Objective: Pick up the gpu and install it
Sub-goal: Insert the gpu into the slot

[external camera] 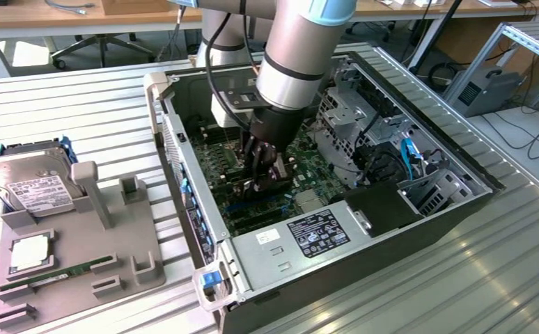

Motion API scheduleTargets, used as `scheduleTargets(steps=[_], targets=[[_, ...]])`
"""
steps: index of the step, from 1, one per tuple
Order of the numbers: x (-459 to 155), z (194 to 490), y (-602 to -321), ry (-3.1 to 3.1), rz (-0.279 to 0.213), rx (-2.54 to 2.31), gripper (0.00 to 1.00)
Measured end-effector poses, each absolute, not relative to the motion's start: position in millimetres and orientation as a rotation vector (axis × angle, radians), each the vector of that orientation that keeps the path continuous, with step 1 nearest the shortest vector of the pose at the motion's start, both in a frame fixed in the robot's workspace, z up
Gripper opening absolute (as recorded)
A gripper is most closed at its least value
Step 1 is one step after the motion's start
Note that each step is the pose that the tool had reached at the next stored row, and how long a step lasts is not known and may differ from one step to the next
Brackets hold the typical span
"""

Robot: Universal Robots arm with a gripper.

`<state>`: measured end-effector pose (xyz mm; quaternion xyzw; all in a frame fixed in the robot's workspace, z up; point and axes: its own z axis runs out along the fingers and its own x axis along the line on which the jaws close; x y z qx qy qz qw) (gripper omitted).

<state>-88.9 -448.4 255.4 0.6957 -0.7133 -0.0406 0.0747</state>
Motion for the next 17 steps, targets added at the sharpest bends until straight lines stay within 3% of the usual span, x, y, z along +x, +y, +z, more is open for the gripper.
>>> scheduleTargets(steps=[17], targets=[[-88.7, 280.0, -444.8, -2.140, -0.122, 2.088, 0.40]])
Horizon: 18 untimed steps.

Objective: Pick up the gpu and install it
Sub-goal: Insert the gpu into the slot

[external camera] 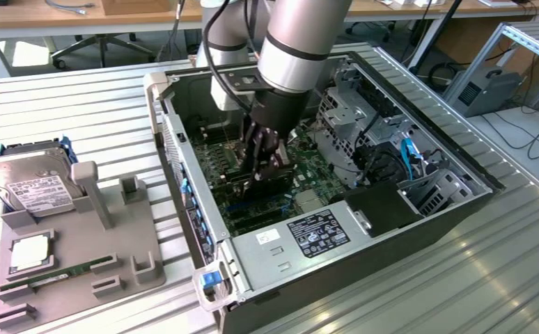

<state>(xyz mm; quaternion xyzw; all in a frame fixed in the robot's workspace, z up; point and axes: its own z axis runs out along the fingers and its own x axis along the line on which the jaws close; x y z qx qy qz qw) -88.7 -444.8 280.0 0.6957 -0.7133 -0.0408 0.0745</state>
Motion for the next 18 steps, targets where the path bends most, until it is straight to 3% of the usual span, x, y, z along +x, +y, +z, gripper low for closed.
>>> scheduleTargets(steps=[7, 10, 11, 13, 18], targets=[[-83.9, 283.4, -436.7, -2.139, -0.125, 2.086, 0.39], [-76.3, 283.3, -436.0, -2.134, -0.133, 2.083, 0.20], [-72.7, 283.3, -436.0, -2.132, -0.136, 2.081, 0.20], [-64.0, 283.2, -436.0, -2.126, -0.146, 2.077, 0.11], [-44.6, 283.0, -436.1, -2.112, -0.169, 2.066, 0.11]])
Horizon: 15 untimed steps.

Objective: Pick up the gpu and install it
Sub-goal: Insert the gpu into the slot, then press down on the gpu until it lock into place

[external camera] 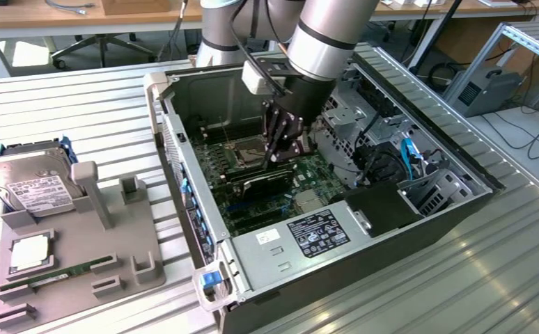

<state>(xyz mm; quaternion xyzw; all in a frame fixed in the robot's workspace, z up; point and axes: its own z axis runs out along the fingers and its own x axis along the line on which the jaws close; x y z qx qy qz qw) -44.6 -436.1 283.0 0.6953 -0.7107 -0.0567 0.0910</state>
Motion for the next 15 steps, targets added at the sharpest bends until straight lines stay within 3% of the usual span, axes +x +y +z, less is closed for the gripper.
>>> scheduleTargets(steps=[15], targets=[[-44.3, 283.0, -436.0, -2.112, -0.168, 2.067, 0.11]])
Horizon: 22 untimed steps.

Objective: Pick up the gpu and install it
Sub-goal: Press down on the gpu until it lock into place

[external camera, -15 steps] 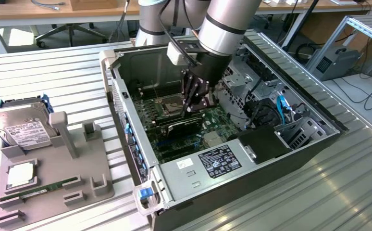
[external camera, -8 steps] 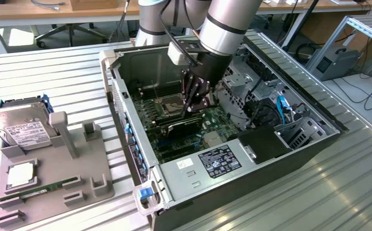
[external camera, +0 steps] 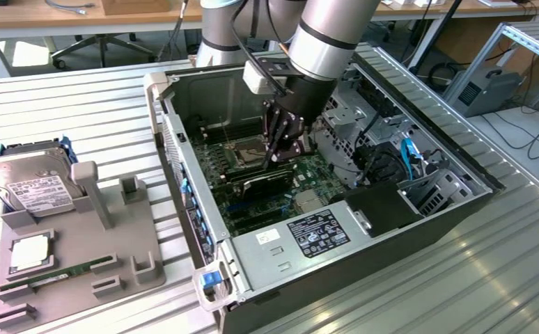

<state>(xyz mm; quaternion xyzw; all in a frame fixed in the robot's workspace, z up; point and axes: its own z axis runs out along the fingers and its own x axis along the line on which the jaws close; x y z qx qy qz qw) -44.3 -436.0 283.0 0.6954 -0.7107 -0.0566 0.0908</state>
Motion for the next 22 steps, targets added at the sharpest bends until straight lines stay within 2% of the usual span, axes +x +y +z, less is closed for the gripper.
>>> scheduleTargets(steps=[7, 11, 22], targets=[[-44.4, 282.4, -436.0, -2.157, -0.088, 2.107, 0.11], [-44.4, 282.1, -436.0, -2.202, -0.001, 2.147, 0.11], [-51.3, 282.0, -442.3, -2.207, 0.008, 2.151, 0.11]])
